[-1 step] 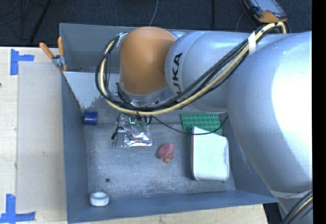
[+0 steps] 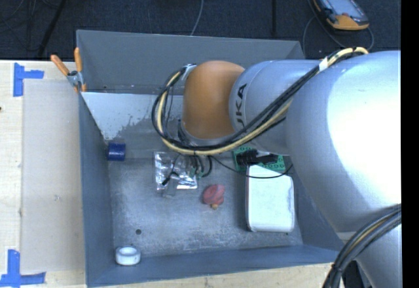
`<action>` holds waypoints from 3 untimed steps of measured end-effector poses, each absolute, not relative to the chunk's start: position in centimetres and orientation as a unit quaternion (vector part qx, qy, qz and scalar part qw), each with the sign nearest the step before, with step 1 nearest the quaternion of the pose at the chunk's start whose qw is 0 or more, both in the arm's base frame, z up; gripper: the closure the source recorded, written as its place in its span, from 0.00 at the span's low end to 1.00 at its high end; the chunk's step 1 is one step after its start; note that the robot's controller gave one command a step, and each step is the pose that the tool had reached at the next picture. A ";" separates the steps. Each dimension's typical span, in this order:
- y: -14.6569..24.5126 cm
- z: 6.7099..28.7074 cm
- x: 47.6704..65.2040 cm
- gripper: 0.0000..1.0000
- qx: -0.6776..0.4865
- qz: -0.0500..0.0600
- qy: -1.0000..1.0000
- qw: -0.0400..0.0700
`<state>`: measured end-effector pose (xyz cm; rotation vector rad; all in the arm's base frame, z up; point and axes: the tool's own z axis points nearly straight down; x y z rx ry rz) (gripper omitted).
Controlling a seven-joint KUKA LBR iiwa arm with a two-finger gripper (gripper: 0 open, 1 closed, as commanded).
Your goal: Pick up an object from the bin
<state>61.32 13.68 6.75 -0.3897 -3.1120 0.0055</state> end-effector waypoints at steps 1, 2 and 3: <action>11.3 10.0 60.8 0.00 -0.201 0.000 -0.980 0.000; 10.6 9.9 61.6 0.00 -0.291 0.000 -0.957 0.000; 10.1 6.9 61.5 0.00 -0.323 0.000 -0.947 0.001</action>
Offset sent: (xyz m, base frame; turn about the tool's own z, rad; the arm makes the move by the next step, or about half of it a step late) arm -0.0054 -0.0243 0.0325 0.1568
